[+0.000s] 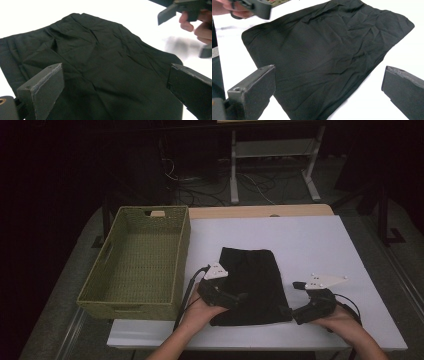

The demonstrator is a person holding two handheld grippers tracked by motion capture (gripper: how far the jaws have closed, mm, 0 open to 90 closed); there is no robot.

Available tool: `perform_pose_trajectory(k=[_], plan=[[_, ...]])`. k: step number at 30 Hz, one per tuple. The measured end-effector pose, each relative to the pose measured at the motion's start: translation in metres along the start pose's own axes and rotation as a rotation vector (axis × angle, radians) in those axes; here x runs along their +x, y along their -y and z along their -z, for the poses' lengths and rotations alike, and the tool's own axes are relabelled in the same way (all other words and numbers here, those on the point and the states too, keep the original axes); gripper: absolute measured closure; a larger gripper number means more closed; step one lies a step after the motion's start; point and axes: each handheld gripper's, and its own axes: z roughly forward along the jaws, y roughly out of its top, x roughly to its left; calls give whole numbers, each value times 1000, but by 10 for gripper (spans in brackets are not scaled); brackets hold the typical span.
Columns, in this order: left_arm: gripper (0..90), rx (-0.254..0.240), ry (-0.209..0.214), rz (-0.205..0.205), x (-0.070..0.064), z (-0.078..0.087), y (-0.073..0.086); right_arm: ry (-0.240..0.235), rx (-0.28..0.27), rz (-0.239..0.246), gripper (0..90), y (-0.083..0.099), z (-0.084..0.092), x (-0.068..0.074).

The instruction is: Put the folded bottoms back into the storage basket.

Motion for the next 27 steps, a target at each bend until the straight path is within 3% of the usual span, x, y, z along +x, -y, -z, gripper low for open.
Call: perform_pose_trajectory(k=[4,18,27], plan=[[17,-4,-25,19,6,-8,-5,5,-4,-3,0,0,1,-1],[18,49,-84,49,34,-32,-18,4,-9,-9,0,1,4,-3],[18,76,-148,39,58,-45,-28,8,-11,-12,0,1,5,-3]])
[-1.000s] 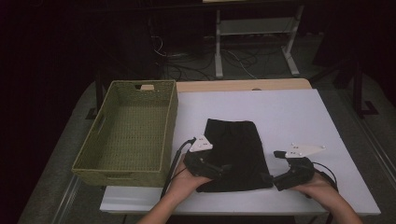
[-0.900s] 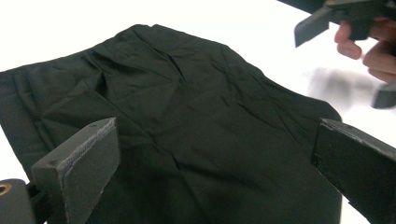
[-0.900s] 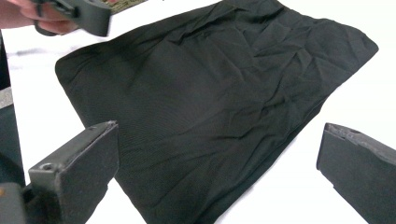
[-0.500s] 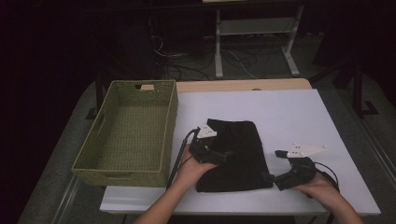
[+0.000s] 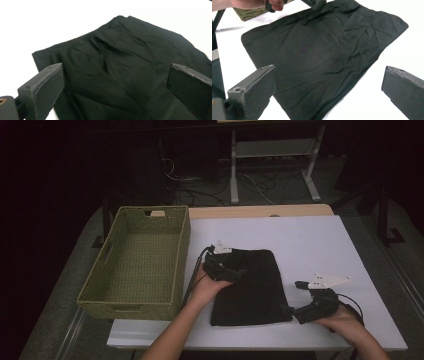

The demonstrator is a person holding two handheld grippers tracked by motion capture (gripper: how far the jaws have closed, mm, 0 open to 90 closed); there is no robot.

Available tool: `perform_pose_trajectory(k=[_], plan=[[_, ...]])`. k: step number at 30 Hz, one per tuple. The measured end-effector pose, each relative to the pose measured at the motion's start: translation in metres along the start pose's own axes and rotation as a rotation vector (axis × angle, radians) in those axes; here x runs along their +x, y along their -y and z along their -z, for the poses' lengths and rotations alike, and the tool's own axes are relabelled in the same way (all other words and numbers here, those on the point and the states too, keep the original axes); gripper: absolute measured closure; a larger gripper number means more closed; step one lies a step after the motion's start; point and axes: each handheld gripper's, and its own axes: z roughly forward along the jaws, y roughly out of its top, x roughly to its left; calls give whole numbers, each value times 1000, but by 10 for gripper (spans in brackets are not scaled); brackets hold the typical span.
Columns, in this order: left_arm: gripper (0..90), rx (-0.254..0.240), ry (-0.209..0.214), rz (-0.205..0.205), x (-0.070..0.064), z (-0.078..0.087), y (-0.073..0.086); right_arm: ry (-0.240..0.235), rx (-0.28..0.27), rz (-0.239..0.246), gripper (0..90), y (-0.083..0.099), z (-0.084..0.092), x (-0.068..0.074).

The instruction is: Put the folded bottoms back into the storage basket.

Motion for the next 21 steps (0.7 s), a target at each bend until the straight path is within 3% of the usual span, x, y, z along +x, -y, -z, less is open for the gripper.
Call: perform_pose_trajectory(k=[2,7,13,21], plan=[[18,9,-14,-7,6,-4,-2,1,0,-1,0,0,0,0],[22,17,-20,34,20,-13,-6,-1,1,-3,0,1,0,0],[57,33,-54,48,34,-24,-10,-5,-3,-3,0,0,0,0],[74,76,-62,60,44,-36,-9,-7,-7,-3,0,0,1,0]])
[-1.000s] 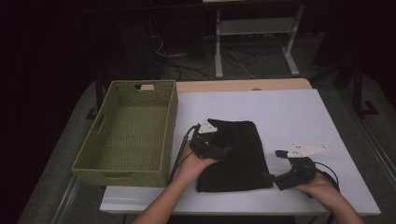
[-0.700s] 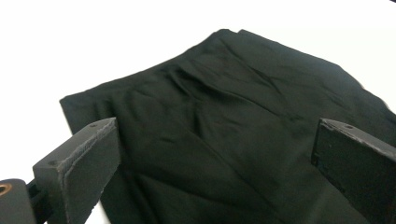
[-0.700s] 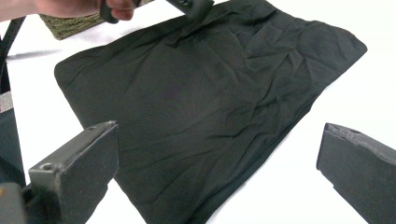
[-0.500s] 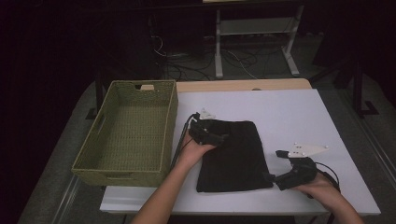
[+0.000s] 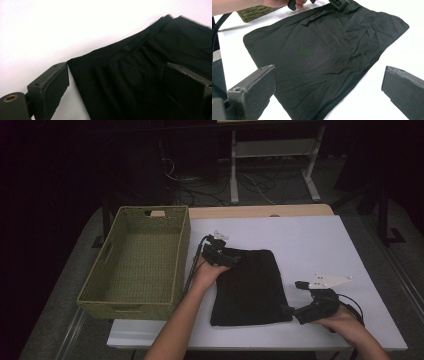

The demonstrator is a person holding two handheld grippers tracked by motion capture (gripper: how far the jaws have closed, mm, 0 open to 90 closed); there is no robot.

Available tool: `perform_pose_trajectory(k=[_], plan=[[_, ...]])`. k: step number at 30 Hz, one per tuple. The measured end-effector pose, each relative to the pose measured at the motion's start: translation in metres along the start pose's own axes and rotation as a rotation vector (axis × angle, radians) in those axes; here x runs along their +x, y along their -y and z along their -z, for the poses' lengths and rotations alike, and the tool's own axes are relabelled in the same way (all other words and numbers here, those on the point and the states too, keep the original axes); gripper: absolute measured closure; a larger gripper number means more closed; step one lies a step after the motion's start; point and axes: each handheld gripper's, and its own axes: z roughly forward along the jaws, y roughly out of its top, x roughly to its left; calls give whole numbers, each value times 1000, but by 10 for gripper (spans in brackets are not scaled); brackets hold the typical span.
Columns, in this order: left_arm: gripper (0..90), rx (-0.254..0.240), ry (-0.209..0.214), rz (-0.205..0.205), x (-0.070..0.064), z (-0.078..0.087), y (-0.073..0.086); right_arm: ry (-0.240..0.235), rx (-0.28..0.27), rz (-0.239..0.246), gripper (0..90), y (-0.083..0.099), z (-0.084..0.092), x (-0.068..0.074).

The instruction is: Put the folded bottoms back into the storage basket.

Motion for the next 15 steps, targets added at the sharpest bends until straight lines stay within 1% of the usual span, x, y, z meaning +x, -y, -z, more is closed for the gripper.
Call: perform_pose_trajectory(k=[3,5,6,12,13,15], plan=[[85,14,1,3,2,-3,2,1,-1,-1,0,0,1,0],[89,19,-11,-15,2,-4,2,2,-2,-1,0,0,1,0],[94,17,-8,-15,1,-4,2,1,-2,-2,0,0,1,0],[170,17,11,-25,-1,-2,1,0,0,-2,0,0,0,0],[194,15,19,-26,-1,-2,1,0,0,-2,0,0,0,0],[235,19,20,-36,-2,-2,1,-1,-1,-1,0,0,0,0]])
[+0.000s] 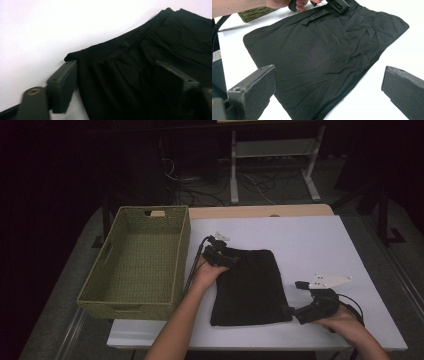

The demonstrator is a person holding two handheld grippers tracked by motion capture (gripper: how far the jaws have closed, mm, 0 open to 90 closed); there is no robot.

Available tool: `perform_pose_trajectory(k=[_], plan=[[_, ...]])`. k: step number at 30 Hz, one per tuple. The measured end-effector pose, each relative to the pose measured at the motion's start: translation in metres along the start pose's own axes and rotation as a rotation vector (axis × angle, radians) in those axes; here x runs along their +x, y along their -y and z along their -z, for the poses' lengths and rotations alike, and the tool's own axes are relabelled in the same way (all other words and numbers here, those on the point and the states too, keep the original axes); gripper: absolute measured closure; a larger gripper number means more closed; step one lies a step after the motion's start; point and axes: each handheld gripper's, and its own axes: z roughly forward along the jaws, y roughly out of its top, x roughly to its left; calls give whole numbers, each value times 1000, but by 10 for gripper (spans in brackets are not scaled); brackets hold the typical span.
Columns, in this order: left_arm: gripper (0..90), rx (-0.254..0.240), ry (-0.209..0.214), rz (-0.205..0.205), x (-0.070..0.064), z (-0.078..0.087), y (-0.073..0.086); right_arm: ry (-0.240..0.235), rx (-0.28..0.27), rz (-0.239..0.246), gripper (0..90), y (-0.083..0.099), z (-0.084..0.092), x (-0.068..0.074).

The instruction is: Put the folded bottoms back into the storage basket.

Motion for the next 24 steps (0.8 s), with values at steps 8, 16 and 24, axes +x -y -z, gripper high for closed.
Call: perform_pose_trajectory(k=[8,16,24], plan=[[436,1,46,-7,-2,2,0,-1,2,1,0,0,-1,0],[596,2,99,-12,-2,2,0,-3,7,1,0,0,-1,1],[765,-6,164,5,-2,0,2,3,10,-4,0,-1,-2,2]])
